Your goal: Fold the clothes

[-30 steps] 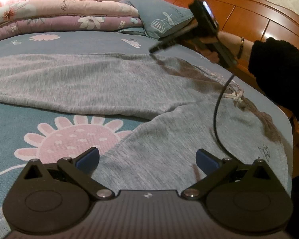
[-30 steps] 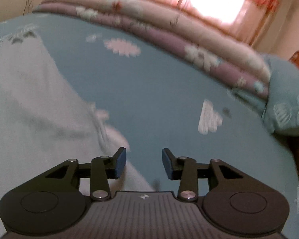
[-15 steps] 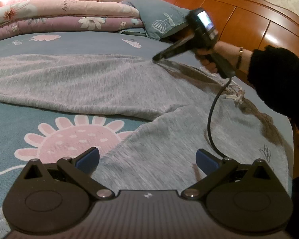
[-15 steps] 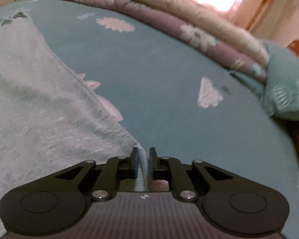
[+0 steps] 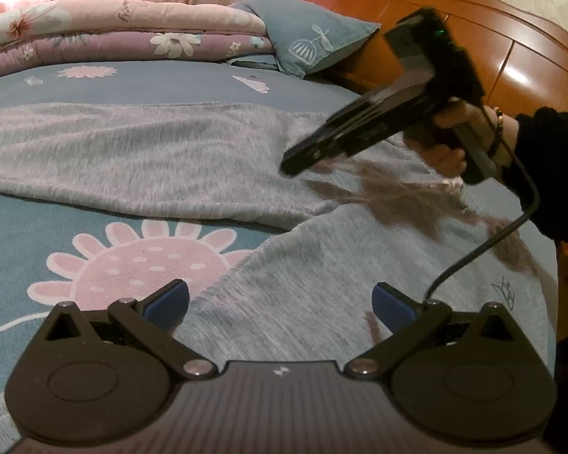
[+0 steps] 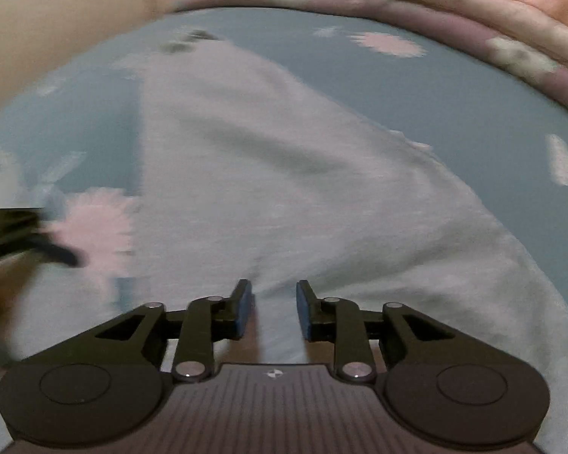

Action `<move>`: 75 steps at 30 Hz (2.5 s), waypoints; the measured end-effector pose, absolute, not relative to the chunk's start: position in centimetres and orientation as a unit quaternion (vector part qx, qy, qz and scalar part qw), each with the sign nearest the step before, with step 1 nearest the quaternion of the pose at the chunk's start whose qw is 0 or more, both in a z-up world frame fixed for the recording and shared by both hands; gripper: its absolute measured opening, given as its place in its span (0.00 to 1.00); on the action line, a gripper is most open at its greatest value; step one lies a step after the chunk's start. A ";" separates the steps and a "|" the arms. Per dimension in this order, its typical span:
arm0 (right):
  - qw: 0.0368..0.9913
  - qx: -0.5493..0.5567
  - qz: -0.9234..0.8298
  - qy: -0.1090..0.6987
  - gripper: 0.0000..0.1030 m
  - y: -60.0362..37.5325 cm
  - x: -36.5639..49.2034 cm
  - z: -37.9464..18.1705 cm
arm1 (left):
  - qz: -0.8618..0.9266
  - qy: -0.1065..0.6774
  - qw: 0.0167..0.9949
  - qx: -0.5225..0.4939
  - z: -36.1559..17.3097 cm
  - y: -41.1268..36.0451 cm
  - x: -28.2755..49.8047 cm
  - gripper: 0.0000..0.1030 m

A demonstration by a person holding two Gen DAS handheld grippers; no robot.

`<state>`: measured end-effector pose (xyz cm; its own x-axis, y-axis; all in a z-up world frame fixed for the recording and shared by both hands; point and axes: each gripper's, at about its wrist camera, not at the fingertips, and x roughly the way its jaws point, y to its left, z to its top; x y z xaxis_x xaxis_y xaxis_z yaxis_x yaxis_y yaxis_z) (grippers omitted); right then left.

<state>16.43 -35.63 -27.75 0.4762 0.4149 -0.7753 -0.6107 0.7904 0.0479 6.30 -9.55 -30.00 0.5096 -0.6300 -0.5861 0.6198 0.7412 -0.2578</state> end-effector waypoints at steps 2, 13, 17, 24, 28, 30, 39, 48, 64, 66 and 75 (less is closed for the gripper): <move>0.878 -0.139 0.245 0.387 0.37 -37.8 17.3 -26.4 | -0.360 0.340 0.869 -0.008 -30.0 -9.5 6.3 0.99; 0.903 -0.114 0.118 0.397 0.40 -46.3 20.2 -29.2 | -0.360 0.339 0.869 -0.009 -30.1 -9.5 6.3 0.99; 0.892 -0.164 0.138 0.397 0.38 -43.7 17.1 -29.6 | -0.360 0.339 0.869 -0.007 -30.1 -9.6 6.2 0.99; 0.919 -0.096 0.122 0.364 0.40 -47.7 20.4 -25.9 | -0.359 0.338 0.870 -0.006 -30.1 -9.7 6.3 0.99; 0.910 -0.069 0.107 0.394 0.40 -49.1 23.1 -28.0 | -0.360 0.338 0.870 -0.009 -30.1 -9.7 6.3 0.99; 0.904 -0.088 0.128 0.398 0.40 -48.2 22.5 -28.6 | -0.360 0.338 0.869 -0.011 -30.1 -9.6 6.3 0.99; 0.899 -0.115 0.156 0.392 0.20 -46.3 20.3 -29.5 | -0.361 0.337 0.870 -0.013 -30.2 -9.6 6.3 0.99; 0.920 -0.120 0.054 0.369 0.01 -46.2 22.2 -29.1 | -0.363 0.337 0.869 -0.018 -30.1 -9.4 6.4 0.99; 0.912 -0.105 0.095 0.385 0.10 -46.1 21.5 -29.7 | -0.364 0.336 0.868 -0.022 -30.2 -9.3 6.3 0.99; 0.923 -0.130 0.064 0.357 0.08 -45.5 21.4 -29.1 | -0.364 0.336 0.868 -0.023 -30.3 -9.3 6.3 0.99; 0.928 -0.157 0.052 0.335 0.32 -42.8 20.2 -27.3 | -0.364 0.336 0.868 -0.024 -30.3 -9.2 6.1 0.99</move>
